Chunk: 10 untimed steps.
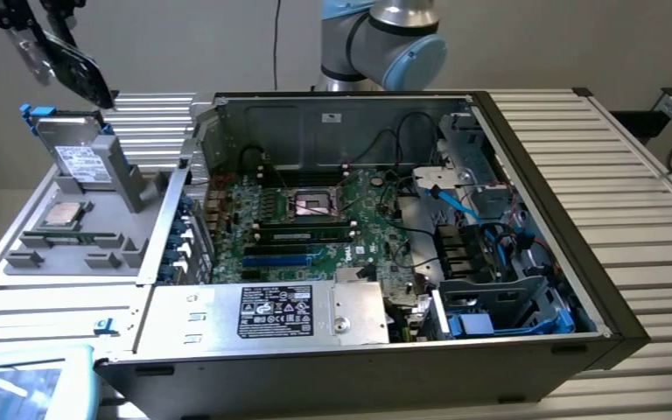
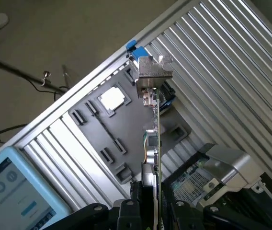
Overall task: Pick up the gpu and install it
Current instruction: 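Pick up the gpu and move the gpu toward the slot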
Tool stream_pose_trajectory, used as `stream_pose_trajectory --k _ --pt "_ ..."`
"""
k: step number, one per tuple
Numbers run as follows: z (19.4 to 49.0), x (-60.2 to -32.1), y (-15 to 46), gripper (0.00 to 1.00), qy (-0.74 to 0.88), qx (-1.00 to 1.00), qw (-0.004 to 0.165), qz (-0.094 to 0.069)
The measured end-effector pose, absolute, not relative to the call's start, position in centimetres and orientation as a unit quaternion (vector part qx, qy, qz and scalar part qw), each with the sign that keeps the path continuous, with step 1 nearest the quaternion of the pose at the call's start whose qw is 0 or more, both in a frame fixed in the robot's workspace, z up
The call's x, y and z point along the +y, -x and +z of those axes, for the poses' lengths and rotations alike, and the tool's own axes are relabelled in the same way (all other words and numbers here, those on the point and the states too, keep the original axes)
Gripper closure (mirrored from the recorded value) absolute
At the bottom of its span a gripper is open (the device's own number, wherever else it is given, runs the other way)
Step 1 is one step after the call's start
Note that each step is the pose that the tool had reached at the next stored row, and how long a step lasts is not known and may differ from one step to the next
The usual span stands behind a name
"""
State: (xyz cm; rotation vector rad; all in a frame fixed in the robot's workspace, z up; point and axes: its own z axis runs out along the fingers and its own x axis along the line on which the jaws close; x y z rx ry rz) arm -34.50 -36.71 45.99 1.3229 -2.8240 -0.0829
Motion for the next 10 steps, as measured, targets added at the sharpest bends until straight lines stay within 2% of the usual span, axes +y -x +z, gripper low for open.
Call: stream_pose_trajectory --k 10 --pt "45.99 -36.71 34.50 0.73 -0.504 -0.863 0.013 -0.025"
